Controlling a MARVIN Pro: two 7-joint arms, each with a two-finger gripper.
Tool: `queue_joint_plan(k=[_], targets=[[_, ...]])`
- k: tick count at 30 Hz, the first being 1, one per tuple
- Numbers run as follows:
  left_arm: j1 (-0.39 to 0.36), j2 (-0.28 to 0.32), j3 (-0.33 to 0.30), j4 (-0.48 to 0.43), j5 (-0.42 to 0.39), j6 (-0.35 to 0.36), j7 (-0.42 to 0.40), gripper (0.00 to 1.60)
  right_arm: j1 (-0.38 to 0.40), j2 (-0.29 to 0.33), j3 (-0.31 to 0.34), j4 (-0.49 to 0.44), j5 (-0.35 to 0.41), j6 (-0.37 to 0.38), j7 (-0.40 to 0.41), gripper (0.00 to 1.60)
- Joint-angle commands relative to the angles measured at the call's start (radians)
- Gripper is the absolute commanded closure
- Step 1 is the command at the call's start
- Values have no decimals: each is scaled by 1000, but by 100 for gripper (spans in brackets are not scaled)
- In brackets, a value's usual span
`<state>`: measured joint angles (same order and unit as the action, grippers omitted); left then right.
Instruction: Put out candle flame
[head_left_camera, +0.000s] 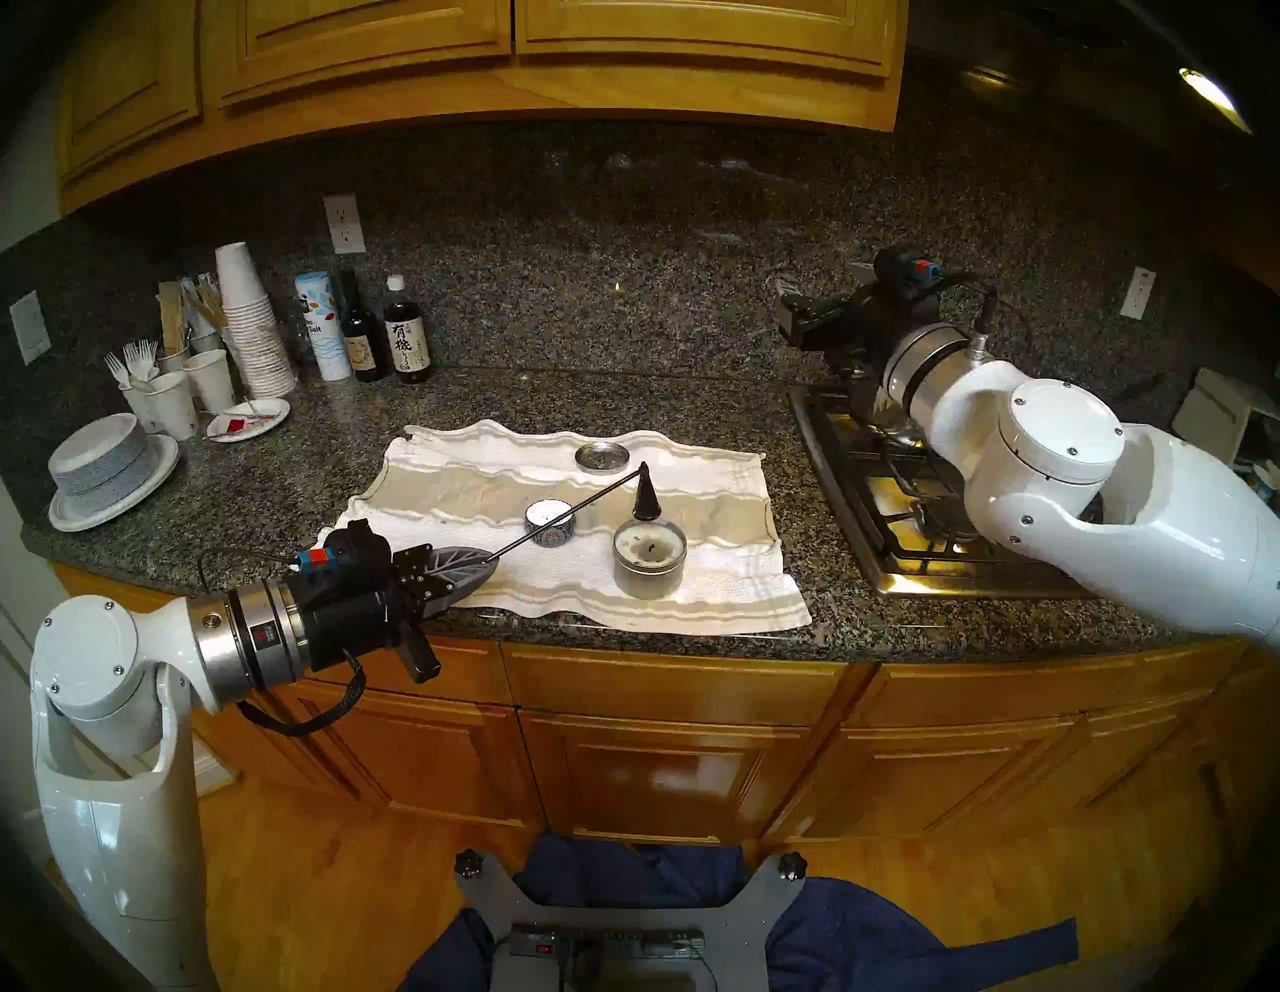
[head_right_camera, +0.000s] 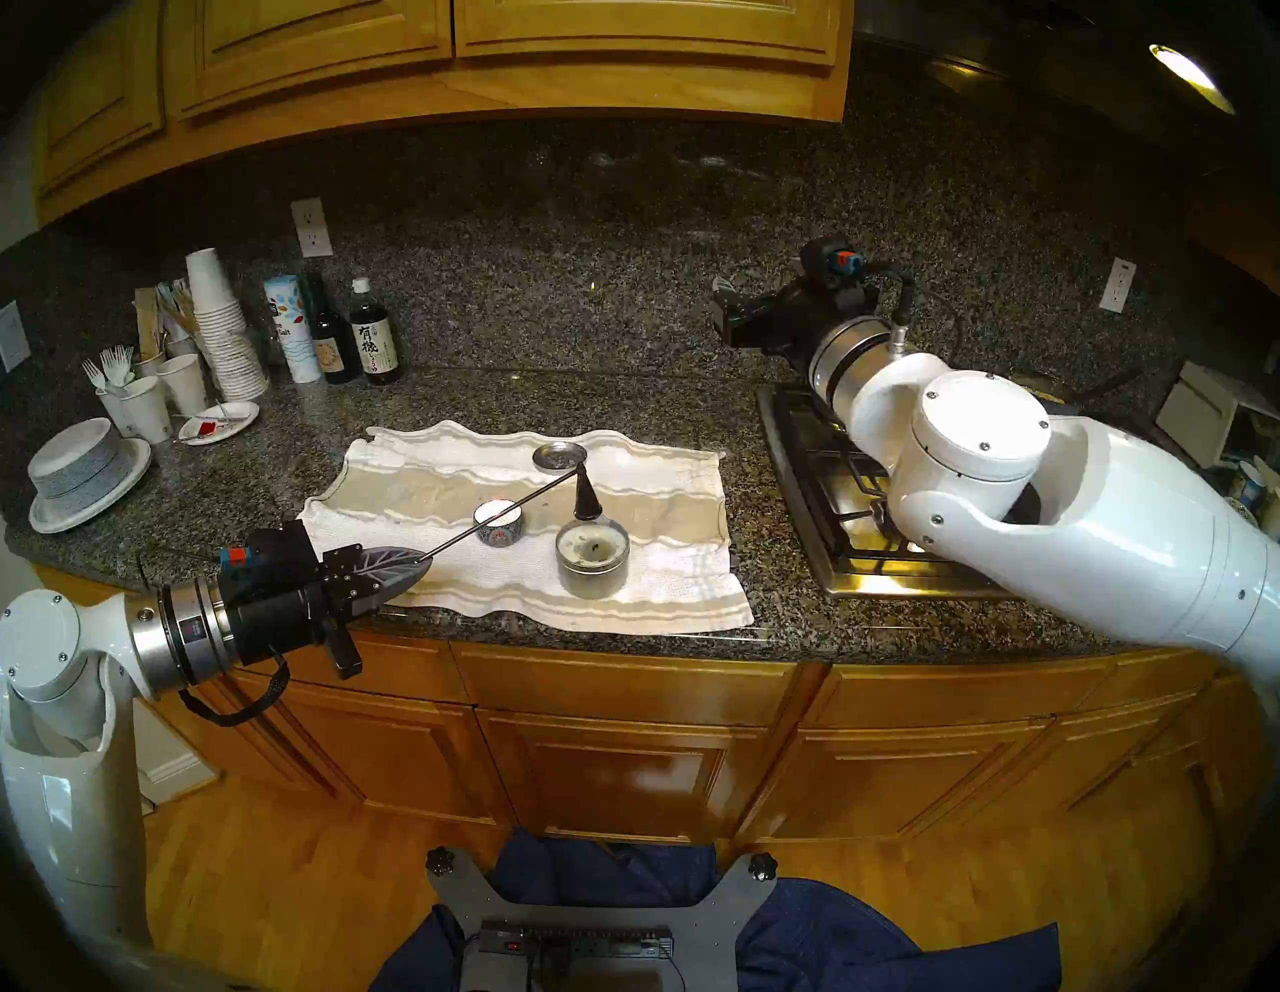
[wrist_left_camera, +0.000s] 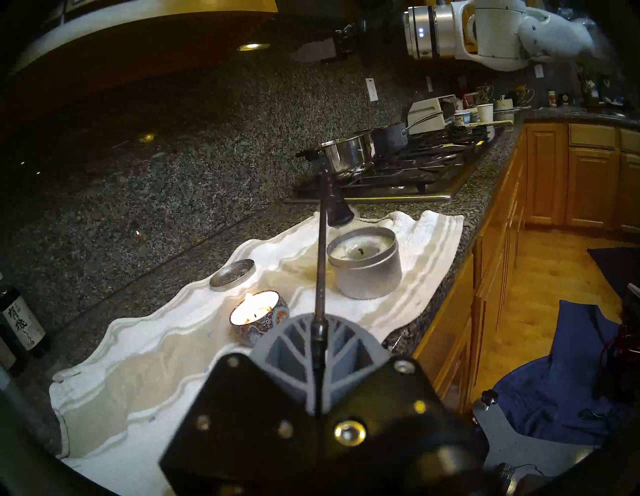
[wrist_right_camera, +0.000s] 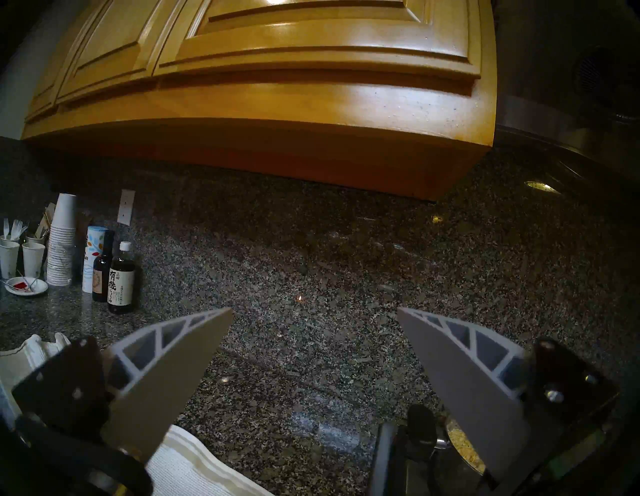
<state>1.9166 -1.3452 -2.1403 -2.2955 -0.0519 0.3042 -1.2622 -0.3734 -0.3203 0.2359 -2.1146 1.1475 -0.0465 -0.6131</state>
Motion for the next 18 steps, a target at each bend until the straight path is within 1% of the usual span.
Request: queue_joint_plan(k=[1,4,9,18], targets=[[-38,1,-40,-10,-17,-8,14,160,33,-9,29,3,-13,-11,4,0],[-50,7,-63,0,-17,-6,19,160,35,-14,30,5,-13,-9,7,0],[-62,15,-82,37,-6,-27,32,160,37,-19,30,9,-14,-7,10,0],[-61,25,-92,102,20,-78,53,160,37,-24,30,13,-13,-6,15,0]])
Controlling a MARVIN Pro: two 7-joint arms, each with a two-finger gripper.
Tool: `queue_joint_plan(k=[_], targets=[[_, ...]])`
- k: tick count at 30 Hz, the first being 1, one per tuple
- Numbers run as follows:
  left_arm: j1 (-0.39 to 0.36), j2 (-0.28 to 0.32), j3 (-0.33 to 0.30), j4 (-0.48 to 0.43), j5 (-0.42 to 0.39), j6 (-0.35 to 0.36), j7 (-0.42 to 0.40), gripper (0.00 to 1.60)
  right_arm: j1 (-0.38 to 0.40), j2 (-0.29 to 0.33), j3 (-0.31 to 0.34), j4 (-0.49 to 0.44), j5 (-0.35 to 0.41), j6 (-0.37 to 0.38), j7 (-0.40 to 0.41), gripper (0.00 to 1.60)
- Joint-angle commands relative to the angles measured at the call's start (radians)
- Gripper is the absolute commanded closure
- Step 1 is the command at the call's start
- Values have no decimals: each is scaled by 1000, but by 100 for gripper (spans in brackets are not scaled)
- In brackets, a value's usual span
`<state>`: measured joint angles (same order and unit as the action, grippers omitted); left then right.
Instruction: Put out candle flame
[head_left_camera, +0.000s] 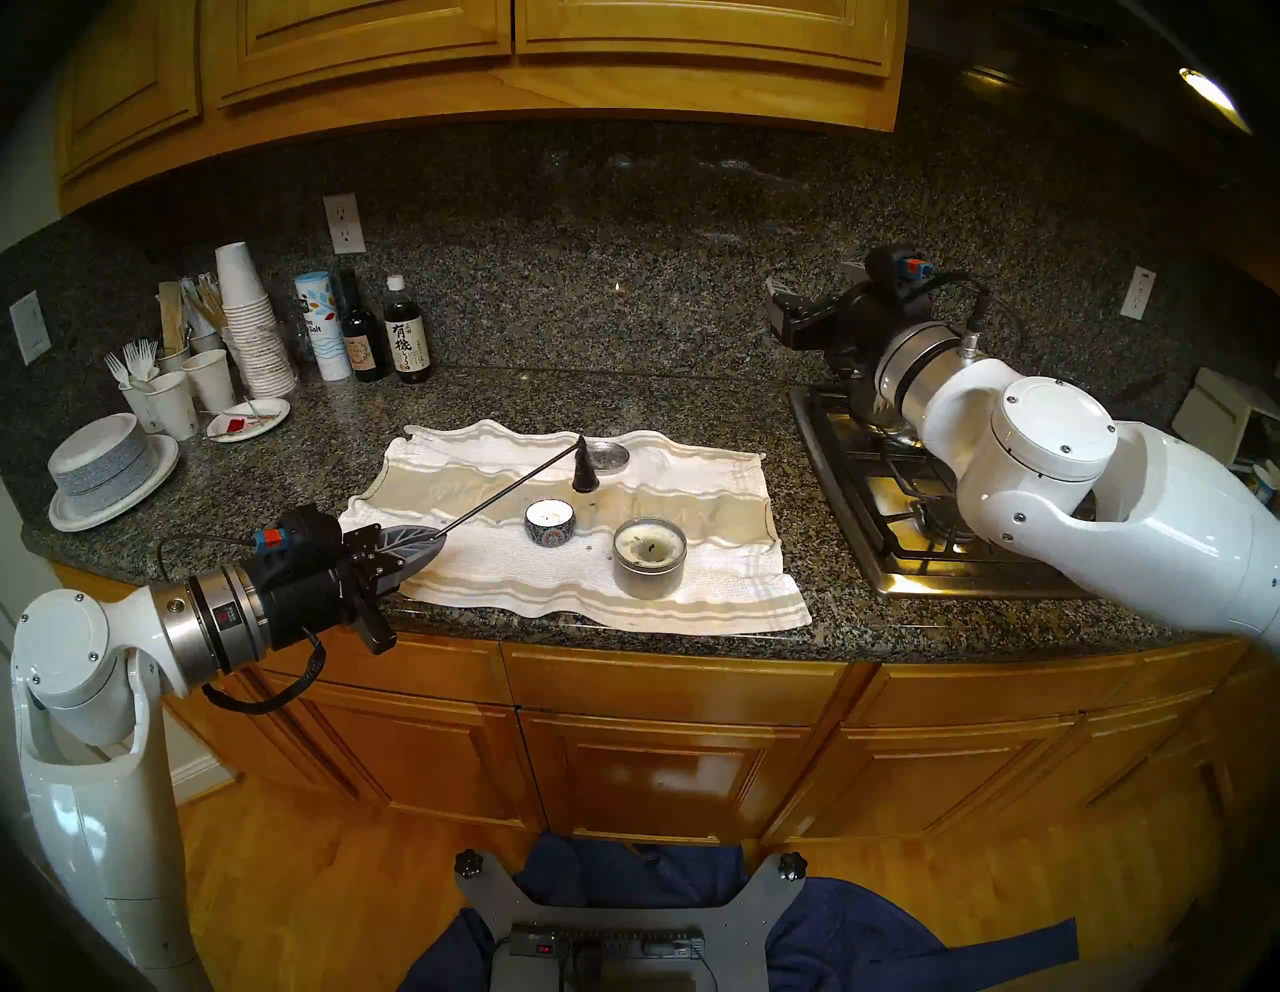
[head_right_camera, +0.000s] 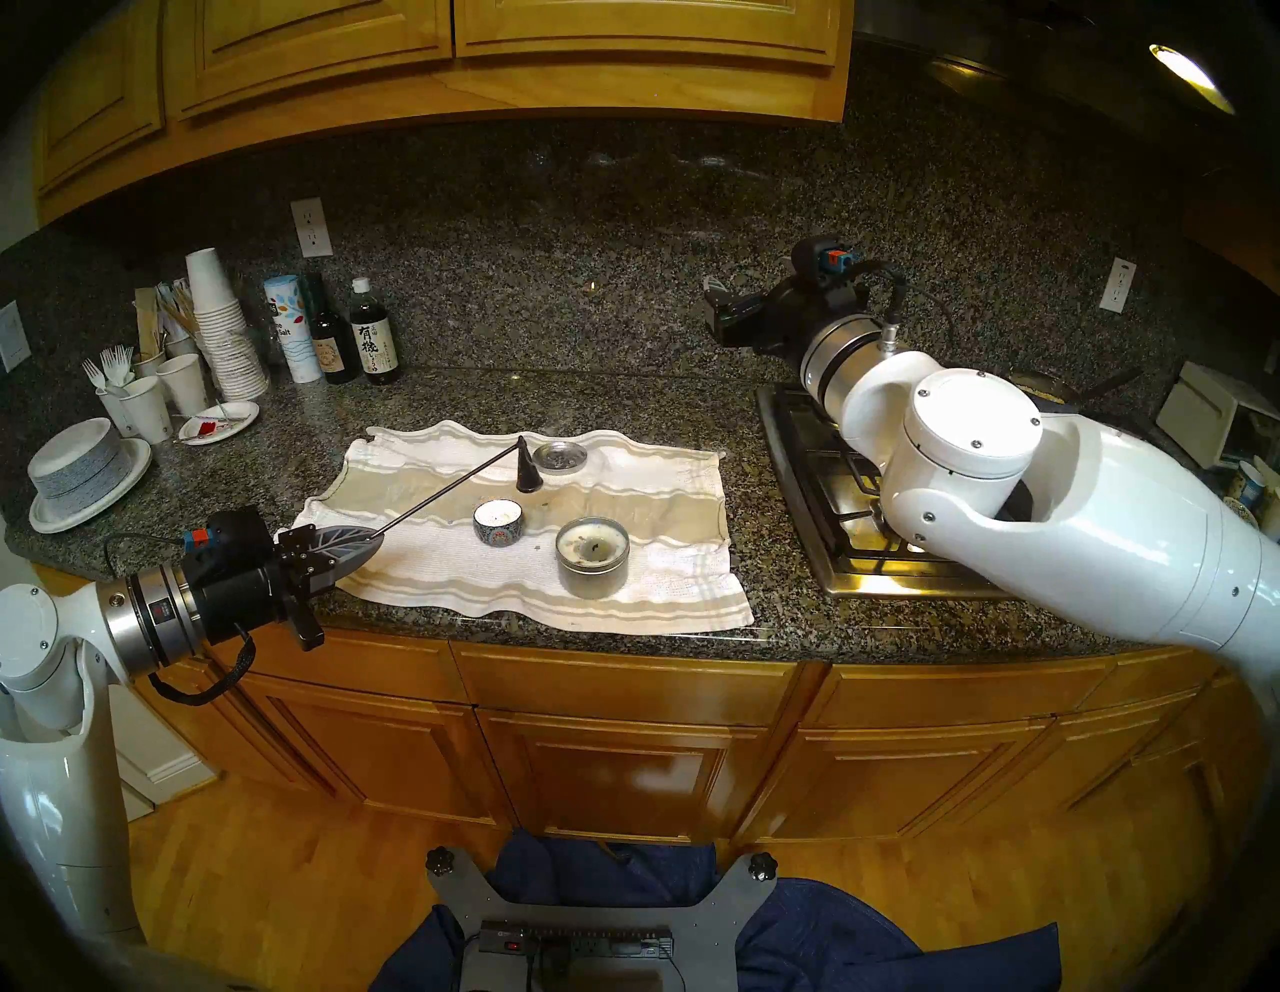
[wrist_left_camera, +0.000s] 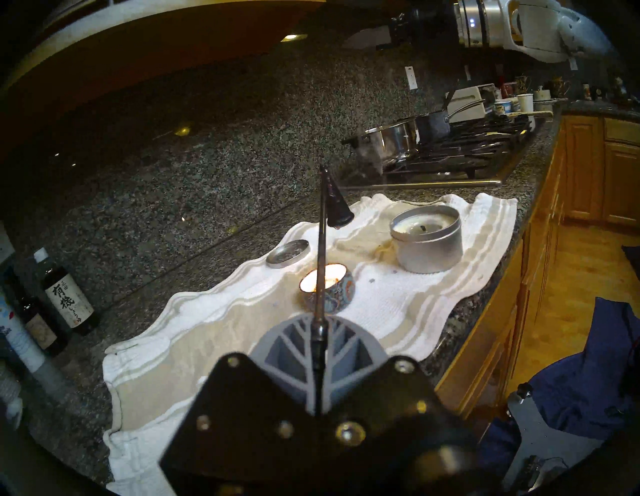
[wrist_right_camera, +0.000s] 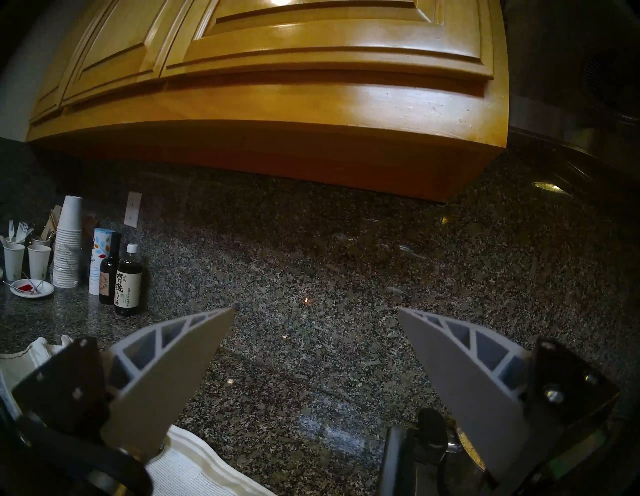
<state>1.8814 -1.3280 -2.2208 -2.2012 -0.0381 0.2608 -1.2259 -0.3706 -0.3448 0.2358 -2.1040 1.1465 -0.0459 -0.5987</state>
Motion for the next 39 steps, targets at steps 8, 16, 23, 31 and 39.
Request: queue_joint_plan(k=[8,16,23,31,39], targets=[[-28,15,-9,23,11,-45,21,160,33,-2,30,4,-12,-6,-1,0],[-7,13,-20,32,13,-60,17,160,28,4,27,3,-14,-10,-4,0],[14,1,-17,37,17,-75,18,160,28,3,25,3,-14,-12,-5,0],[26,-5,-6,50,32,-93,19,160,28,5,22,2,-15,-13,-8,0],[38,-12,-3,66,44,-119,17,160,28,7,20,-1,-15,-14,-10,0]])
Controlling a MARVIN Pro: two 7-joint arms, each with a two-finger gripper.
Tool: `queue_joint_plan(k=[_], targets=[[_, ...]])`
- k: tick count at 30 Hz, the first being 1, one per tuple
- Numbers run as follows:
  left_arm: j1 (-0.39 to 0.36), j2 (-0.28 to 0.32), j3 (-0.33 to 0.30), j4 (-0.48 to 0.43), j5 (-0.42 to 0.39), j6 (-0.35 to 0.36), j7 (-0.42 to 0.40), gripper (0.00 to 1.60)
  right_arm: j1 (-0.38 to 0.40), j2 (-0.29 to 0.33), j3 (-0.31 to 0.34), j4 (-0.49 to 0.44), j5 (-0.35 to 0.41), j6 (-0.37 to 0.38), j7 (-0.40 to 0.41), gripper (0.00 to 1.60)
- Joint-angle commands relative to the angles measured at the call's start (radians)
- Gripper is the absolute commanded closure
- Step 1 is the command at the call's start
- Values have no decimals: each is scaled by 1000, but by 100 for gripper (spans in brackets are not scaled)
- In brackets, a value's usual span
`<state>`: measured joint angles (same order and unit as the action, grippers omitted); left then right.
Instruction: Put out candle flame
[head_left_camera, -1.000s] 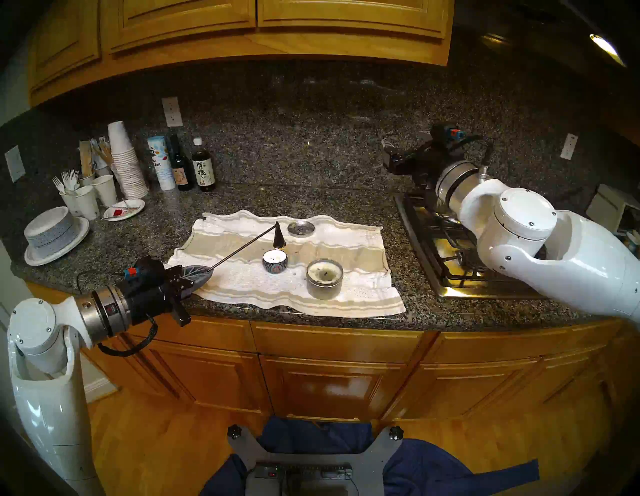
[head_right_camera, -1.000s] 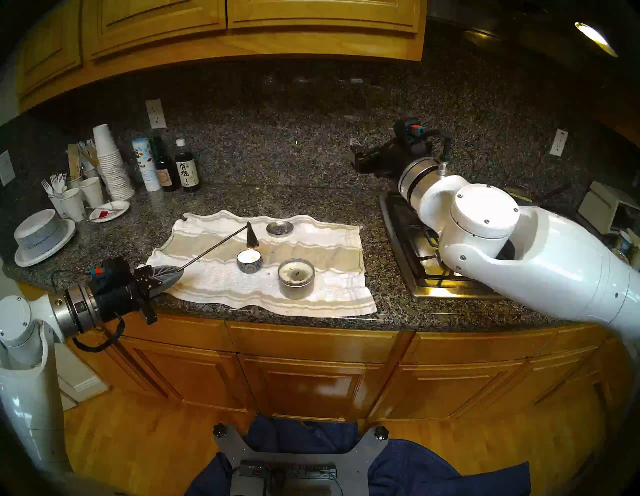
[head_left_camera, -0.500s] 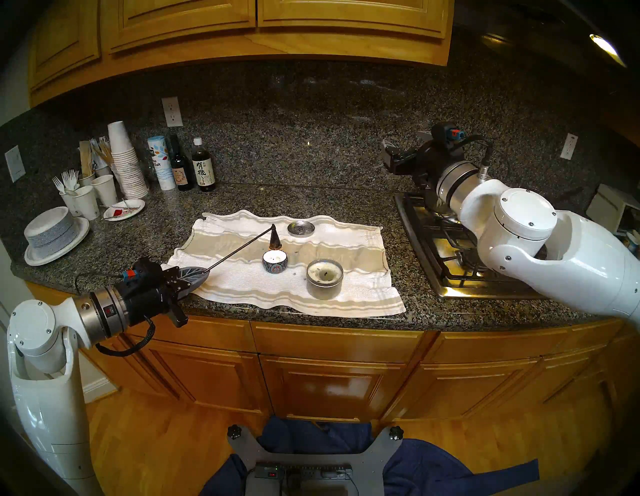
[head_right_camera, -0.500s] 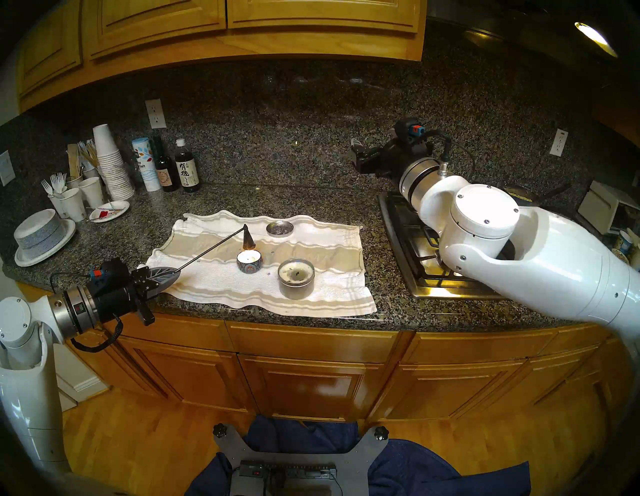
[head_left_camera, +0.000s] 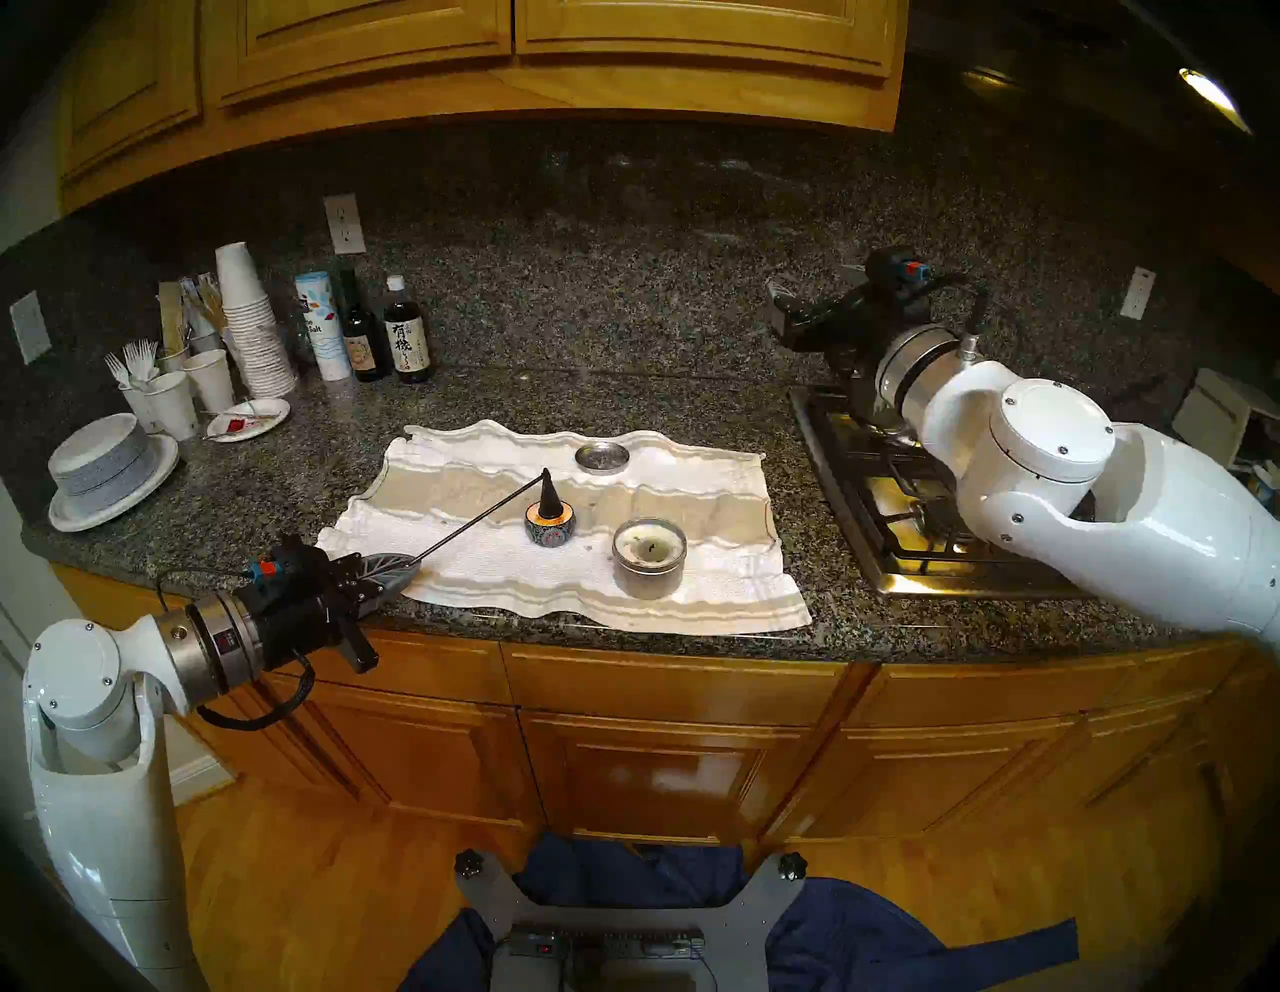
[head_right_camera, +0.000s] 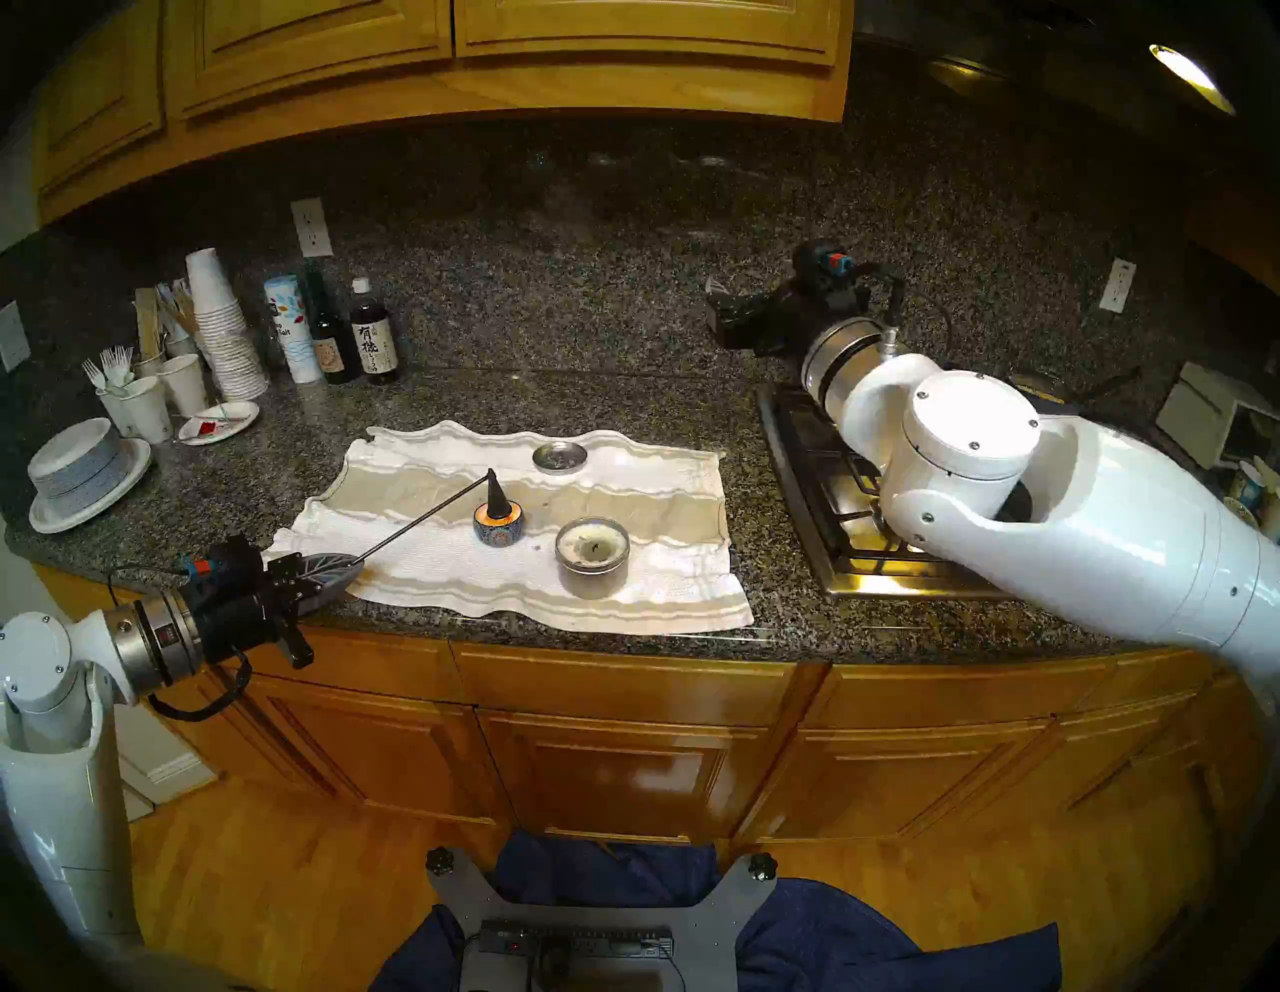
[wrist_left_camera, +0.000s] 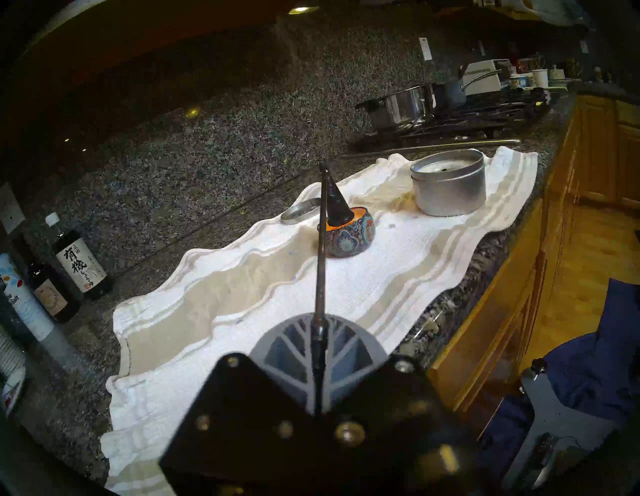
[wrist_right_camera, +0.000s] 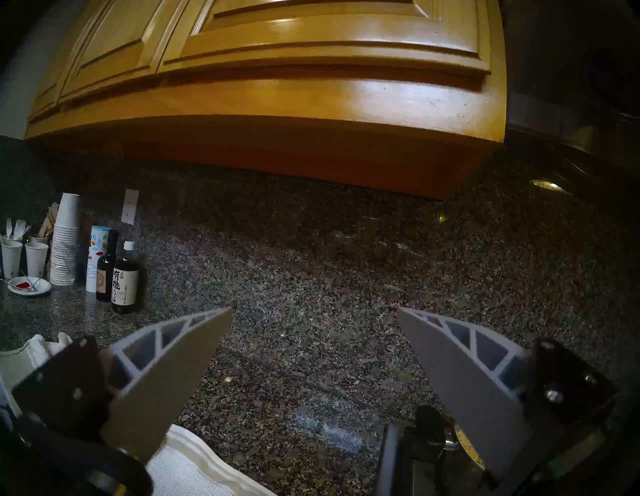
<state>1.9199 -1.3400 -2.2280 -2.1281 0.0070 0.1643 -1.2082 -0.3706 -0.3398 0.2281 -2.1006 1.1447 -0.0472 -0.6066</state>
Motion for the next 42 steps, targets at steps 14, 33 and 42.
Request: queue_joint_plan(k=[14,33,42], targets=[[-5,0,13,2,2,-39,-5,160,30,4,25,-5,-14,-15,-3,0],[-4,0,11,3,-2,-46,-2,160,33,0,24,-4,-15,-14,-6,0],[-17,-4,1,-21,-19,-37,2,160,32,2,24,-4,-13,-14,-5,0]])
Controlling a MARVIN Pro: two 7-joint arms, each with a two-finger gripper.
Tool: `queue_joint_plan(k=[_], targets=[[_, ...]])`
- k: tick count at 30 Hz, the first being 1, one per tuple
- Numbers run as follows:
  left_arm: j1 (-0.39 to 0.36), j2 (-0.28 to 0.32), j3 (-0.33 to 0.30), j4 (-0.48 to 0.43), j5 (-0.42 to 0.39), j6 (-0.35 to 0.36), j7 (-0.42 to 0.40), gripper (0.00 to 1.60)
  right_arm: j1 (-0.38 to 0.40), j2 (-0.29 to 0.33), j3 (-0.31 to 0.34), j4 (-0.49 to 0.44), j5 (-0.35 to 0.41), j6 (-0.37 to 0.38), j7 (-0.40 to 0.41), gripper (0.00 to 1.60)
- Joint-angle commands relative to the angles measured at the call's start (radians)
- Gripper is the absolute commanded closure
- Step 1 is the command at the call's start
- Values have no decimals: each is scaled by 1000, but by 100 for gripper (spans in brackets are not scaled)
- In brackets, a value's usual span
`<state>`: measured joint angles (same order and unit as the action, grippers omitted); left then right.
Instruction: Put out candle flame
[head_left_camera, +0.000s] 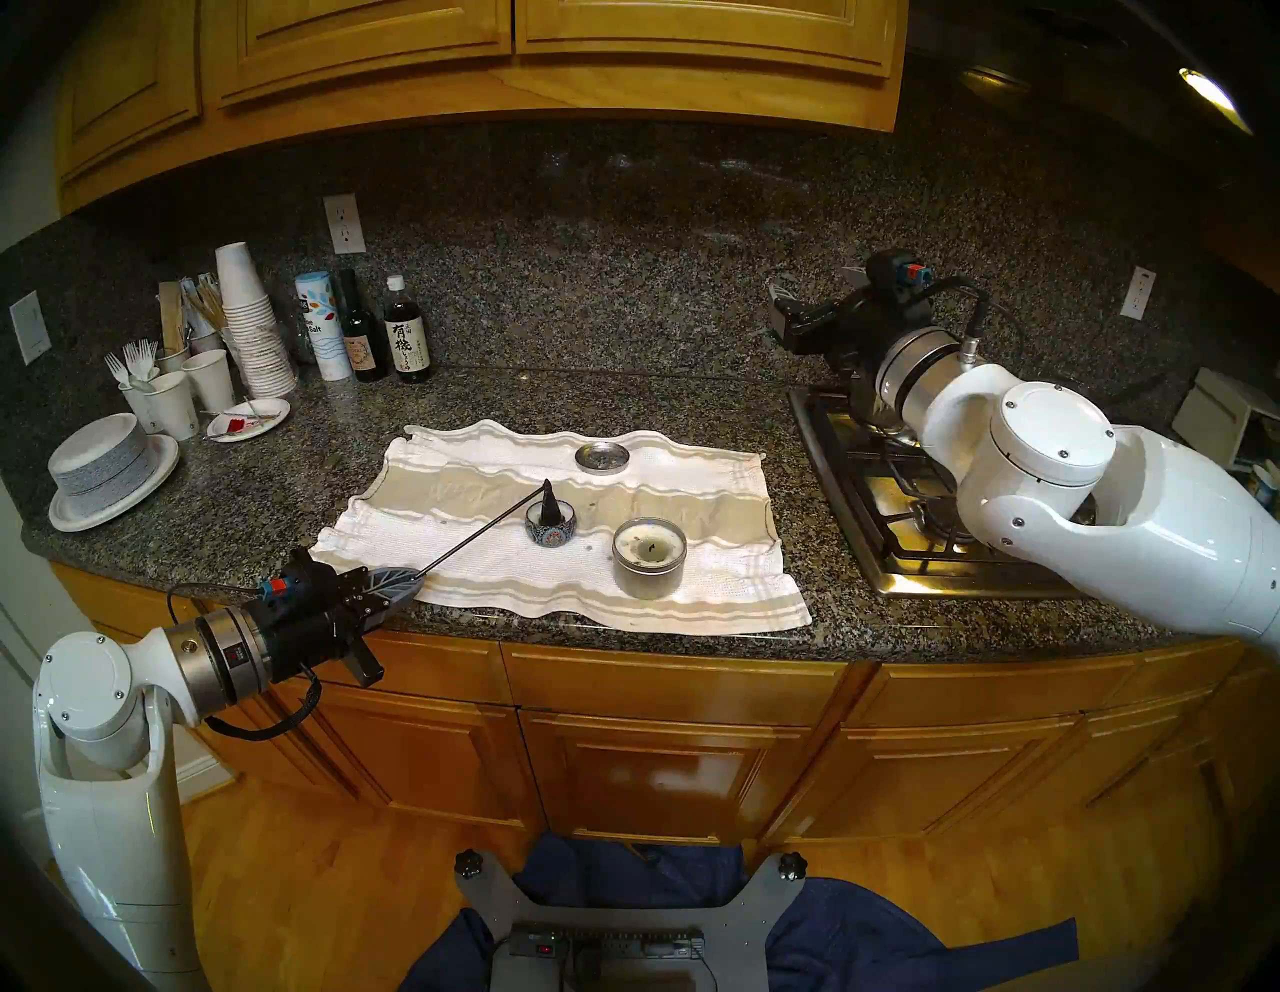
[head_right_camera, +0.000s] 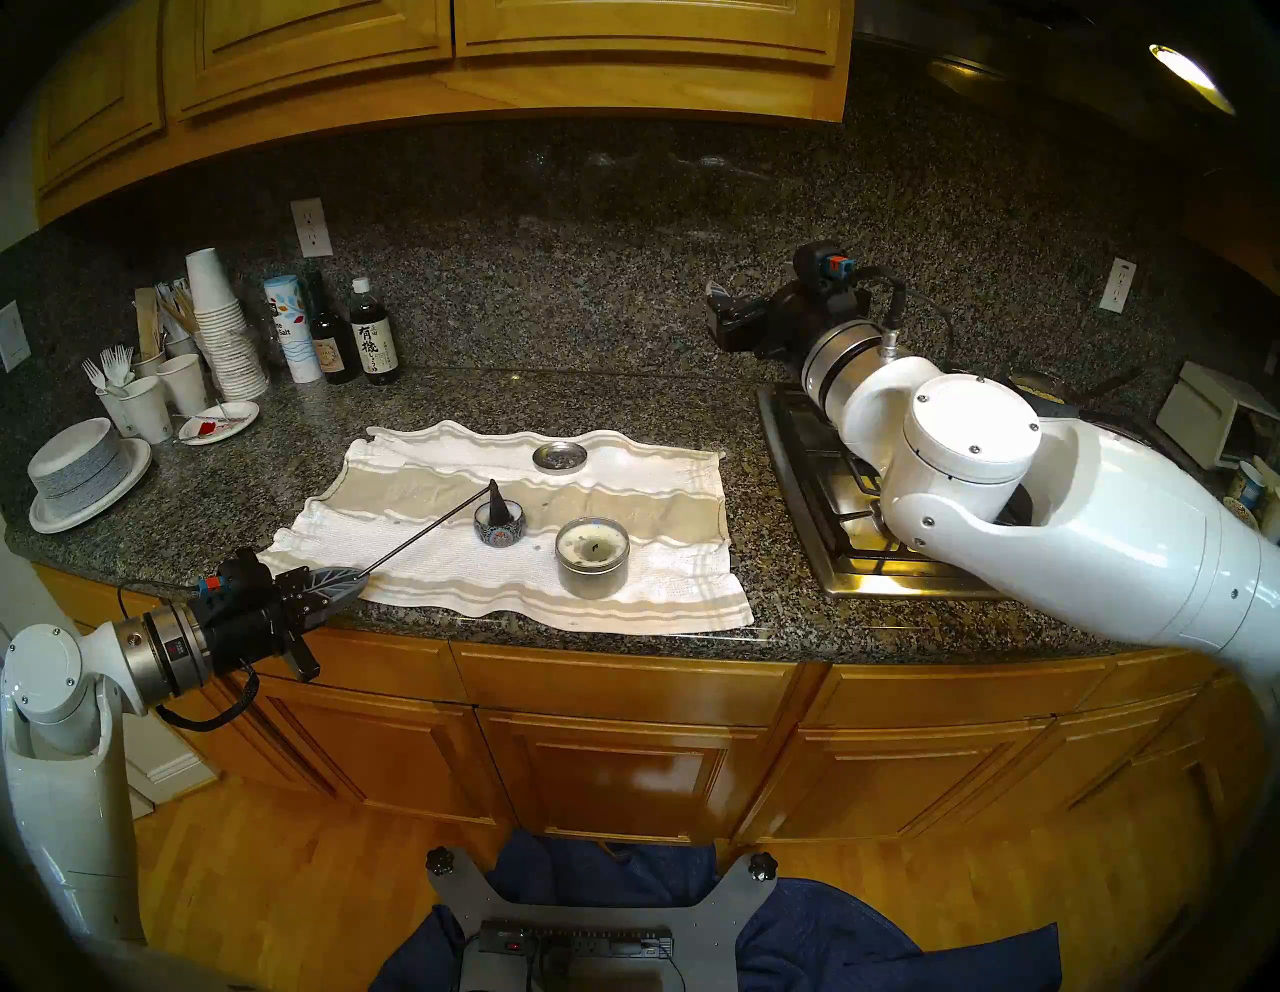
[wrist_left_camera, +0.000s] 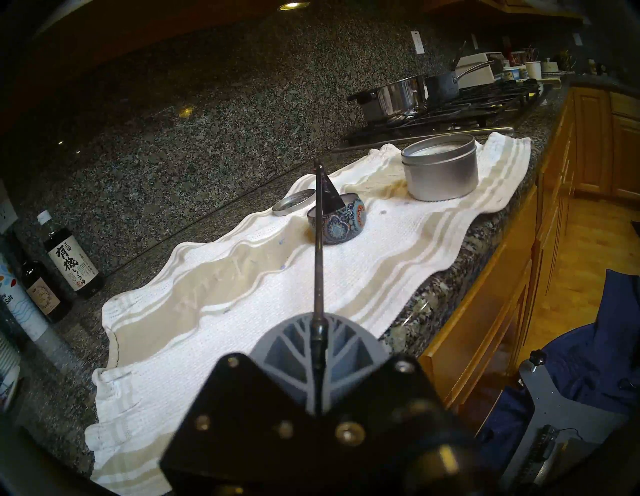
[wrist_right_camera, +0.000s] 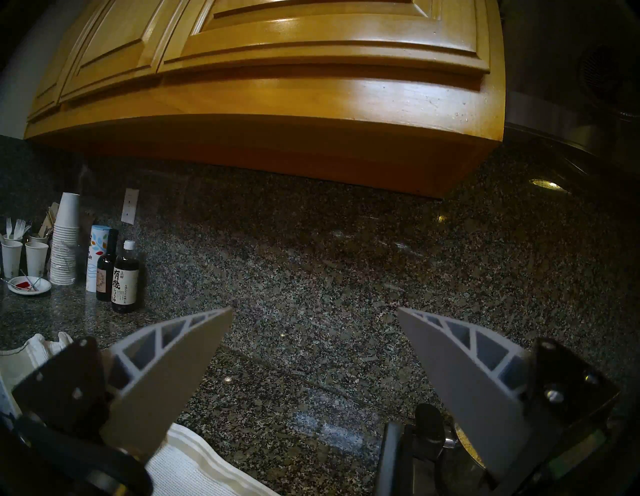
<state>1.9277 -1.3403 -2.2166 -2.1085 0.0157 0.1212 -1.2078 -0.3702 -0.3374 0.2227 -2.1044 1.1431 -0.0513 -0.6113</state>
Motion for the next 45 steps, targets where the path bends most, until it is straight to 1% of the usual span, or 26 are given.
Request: queue_joint_plan(k=[1,14,20,21,22,23,25,27,28,29,30,31,33,36,37,38,39,40,41,42,43,45], targets=[[-28,-3,-13,-45,-30,8,2,160,32,0,29,0,-12,-10,-1,0],[-70,11,-42,-86,-62,38,1,160,30,7,29,-3,-10,-13,-3,0],[-118,40,-30,-62,-63,46,7,160,30,9,29,-4,-11,-14,-3,0],[-132,48,-24,-53,-64,48,7,160,30,10,29,-4,-10,-14,-4,0],[-162,71,-6,-26,-57,48,9,160,30,11,29,-5,-10,-13,-4,0],[-162,71,-6,-26,-57,48,9,160,30,11,29,-5,-10,-13,-4,0],[-171,99,13,-10,-63,51,31,160,31,11,29,-6,-10,-13,-4,0],[-194,122,31,10,-65,55,45,160,31,12,29,-7,-10,-12,-4,0],[-221,123,38,26,-57,58,42,160,31,12,29,-7,-10,-12,-4,0],[-207,146,49,29,-70,57,67,160,31,13,29,-7,-10,-12,-4,0],[-220,164,66,45,-70,56,85,160,32,12,29,-8,-10,-11,-4,0],[-244,168,76,61,-65,58,85,160,32,12,29,-8,-10,-11,-5,0],[-251,175,84,69,-65,57,92,160,32,12,29,-8,-10,-11,-5,0],[-268,199,113,94,-75,61,123,160,33,12,29,-8,-9,-9,-5,0],[-289,203,124,110,-72,62,125,160,33,11,30,-8,-9,-9,-4,0],[-281,216,135,113,-83,64,144,160,34,11,30,-8,-9,-8,-4,0],[-293,223,148,126,-83,63,152,160,34,10,30,-7,-9,-8,-4,0],[-318,224,161,144,-75,63,149,160,35,9,30,-7,-9,-8,-4,0],[-313,238,174,148,-83,62,165,160,35,8,30,-6,-9,-7,-3,0],[-324,245,187,159,-86,65,170,160,36,7,31,-5,-9,-7,-3,0],[-315,261,199,161,-95,66,186,160,36,7,31,-5,-9,-7,-3,0],[-352,272,227,195,-95,72,187,160,36,6,31,-5,-10,-6,-3,0]])
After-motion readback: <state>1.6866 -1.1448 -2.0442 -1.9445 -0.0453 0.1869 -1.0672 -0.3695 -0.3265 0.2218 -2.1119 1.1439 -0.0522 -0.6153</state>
